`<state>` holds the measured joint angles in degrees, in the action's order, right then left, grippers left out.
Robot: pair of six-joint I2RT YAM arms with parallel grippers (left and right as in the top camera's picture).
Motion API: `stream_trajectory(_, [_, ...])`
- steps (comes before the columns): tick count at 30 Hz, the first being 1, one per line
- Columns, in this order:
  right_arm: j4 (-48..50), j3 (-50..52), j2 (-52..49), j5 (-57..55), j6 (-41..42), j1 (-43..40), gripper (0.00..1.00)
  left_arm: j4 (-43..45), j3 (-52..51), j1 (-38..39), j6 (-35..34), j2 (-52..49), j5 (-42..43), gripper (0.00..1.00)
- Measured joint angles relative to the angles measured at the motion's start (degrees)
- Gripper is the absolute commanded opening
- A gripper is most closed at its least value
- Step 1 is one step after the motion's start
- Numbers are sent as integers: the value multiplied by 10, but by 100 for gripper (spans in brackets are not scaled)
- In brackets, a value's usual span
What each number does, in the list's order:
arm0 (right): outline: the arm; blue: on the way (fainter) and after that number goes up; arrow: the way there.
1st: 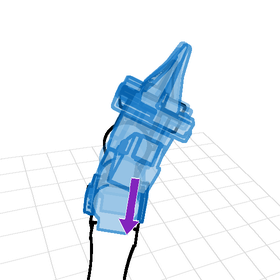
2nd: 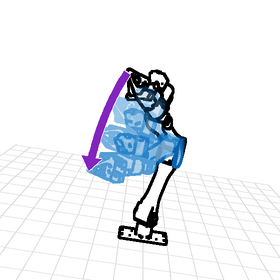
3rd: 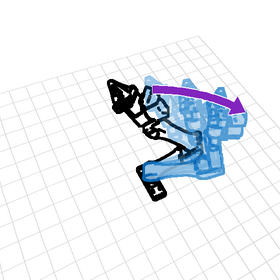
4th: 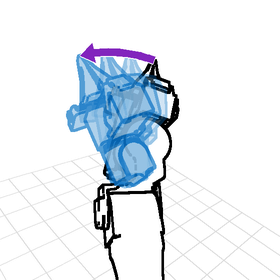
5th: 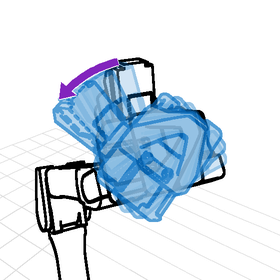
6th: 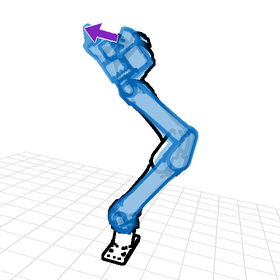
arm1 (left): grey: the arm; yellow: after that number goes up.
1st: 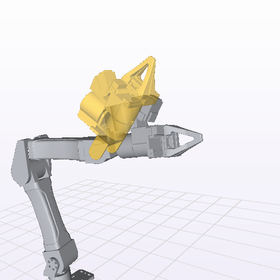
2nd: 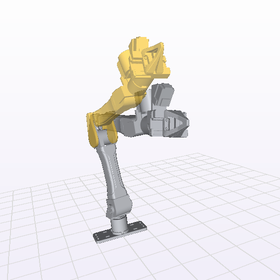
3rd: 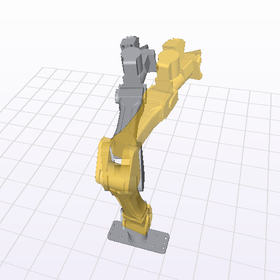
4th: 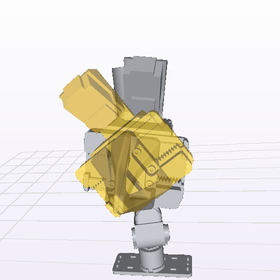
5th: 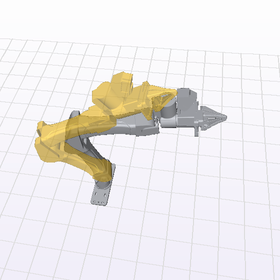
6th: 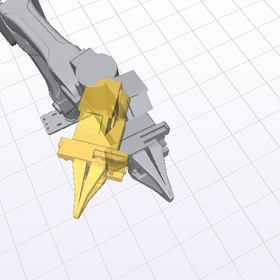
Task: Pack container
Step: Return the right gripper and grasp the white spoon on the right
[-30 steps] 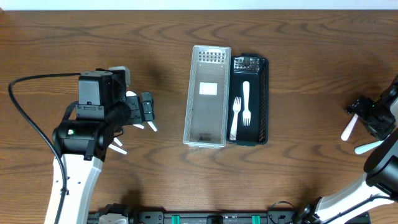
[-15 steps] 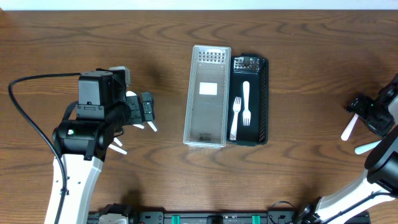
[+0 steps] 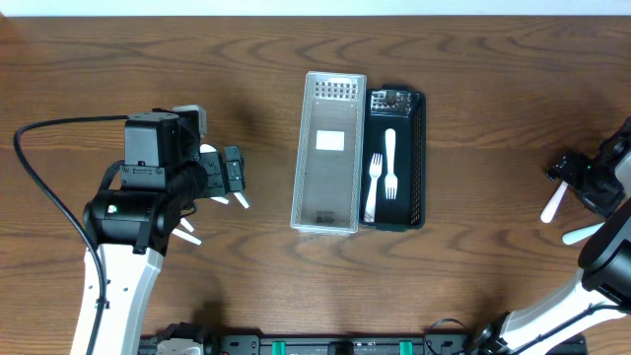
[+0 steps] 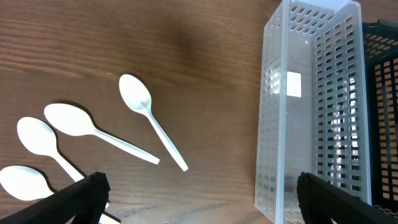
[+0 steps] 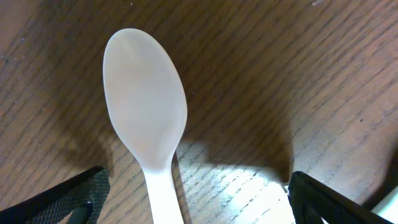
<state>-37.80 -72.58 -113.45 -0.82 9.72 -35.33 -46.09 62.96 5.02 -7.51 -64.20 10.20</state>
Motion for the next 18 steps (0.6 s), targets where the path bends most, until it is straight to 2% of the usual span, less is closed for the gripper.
stream_trajectory(10, [-1,-1,-7,-2,-4,1,95,0,0,0,0,0,0,98])
stream_trajectory(15, [-1,-2,-7,-2,-11,1,74,0,0,0,0,0,0,98])
stream_trajectory(18, [-3,-2,-8,-2,-12,1,68,0,0,0,0,0,0,98])
